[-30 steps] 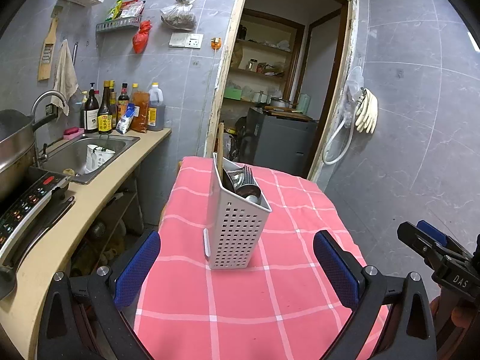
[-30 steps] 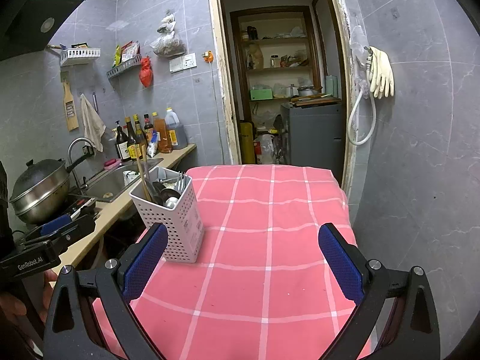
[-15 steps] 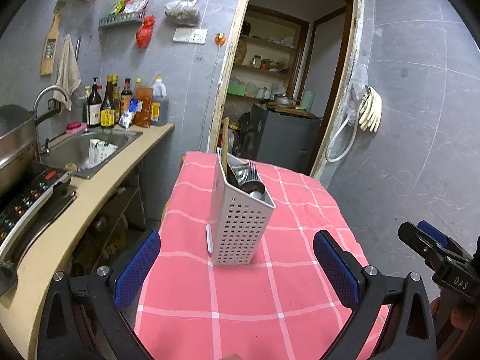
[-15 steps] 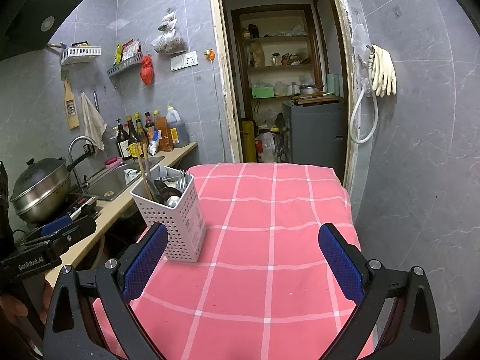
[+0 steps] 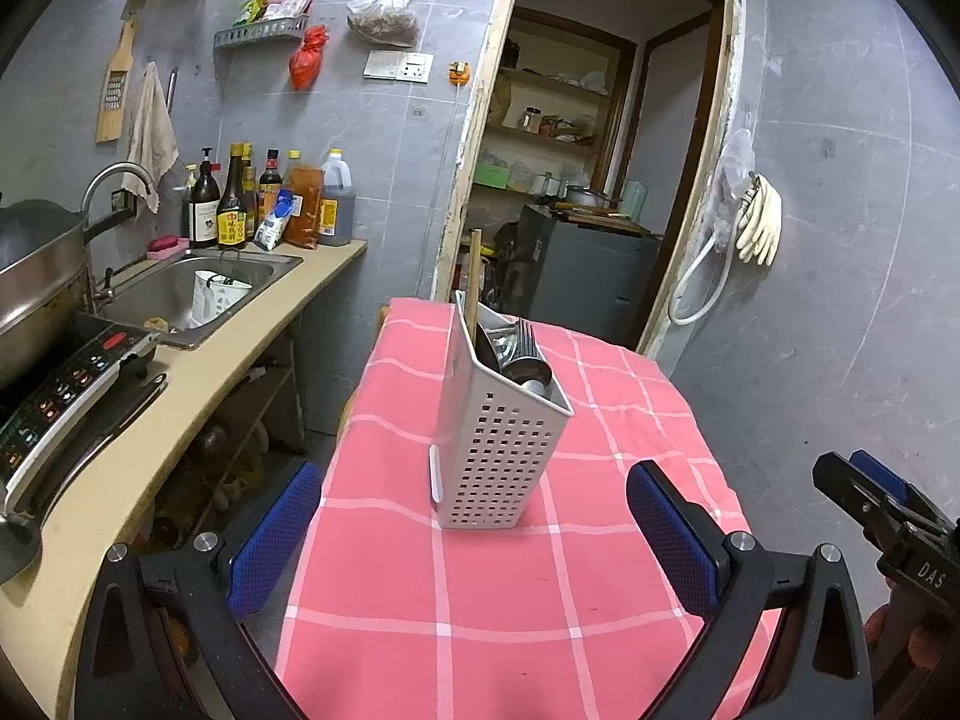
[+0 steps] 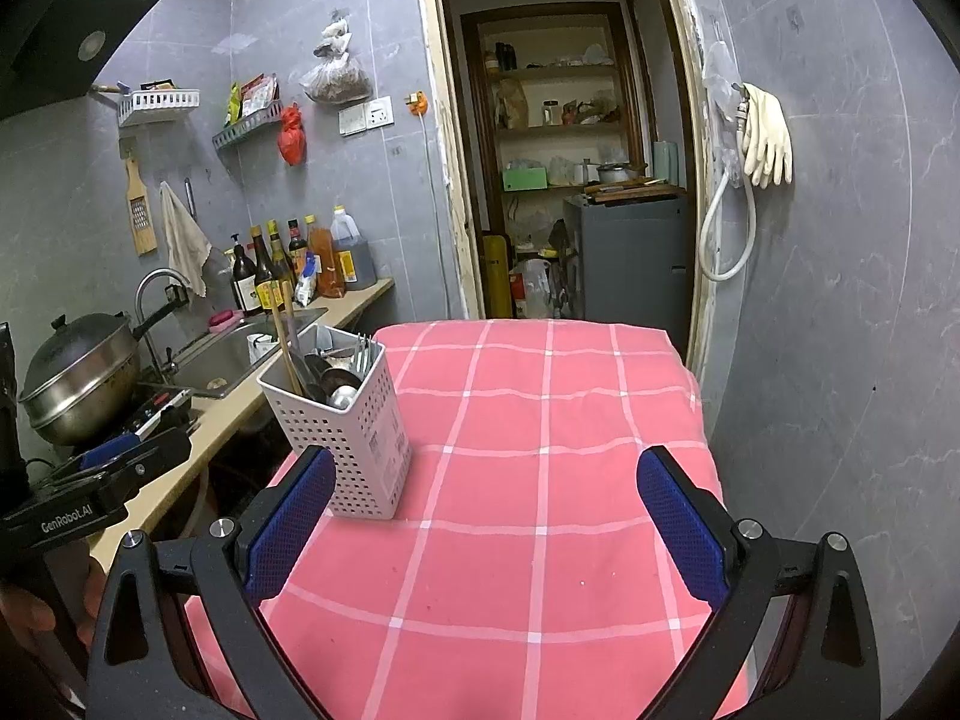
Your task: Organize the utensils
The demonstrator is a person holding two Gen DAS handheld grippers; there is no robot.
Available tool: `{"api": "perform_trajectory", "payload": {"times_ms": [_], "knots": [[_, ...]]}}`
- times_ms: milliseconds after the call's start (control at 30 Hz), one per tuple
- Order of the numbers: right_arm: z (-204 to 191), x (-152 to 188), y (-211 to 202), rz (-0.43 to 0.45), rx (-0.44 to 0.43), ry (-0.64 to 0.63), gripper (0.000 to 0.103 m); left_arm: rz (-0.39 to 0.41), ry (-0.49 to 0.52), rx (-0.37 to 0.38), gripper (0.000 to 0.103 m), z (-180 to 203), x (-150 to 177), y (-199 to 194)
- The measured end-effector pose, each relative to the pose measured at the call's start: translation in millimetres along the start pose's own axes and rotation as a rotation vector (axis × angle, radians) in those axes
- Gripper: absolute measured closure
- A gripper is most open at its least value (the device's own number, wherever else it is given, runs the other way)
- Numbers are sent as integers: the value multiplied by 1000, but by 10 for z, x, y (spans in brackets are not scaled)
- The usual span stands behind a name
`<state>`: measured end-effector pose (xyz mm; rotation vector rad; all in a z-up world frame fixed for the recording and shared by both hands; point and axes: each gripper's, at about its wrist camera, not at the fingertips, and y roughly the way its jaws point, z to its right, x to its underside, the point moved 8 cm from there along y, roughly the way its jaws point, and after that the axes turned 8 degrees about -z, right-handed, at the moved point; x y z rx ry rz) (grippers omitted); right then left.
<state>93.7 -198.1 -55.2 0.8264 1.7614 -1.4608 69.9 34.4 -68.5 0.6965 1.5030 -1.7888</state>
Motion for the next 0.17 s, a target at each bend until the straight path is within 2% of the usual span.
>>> {"api": "perform_trajectory", "payload": {"times_ms": [167], "knots": [[1, 23, 27, -9, 2, 7, 4, -14, 4, 0, 1, 13, -22, 29]]}}
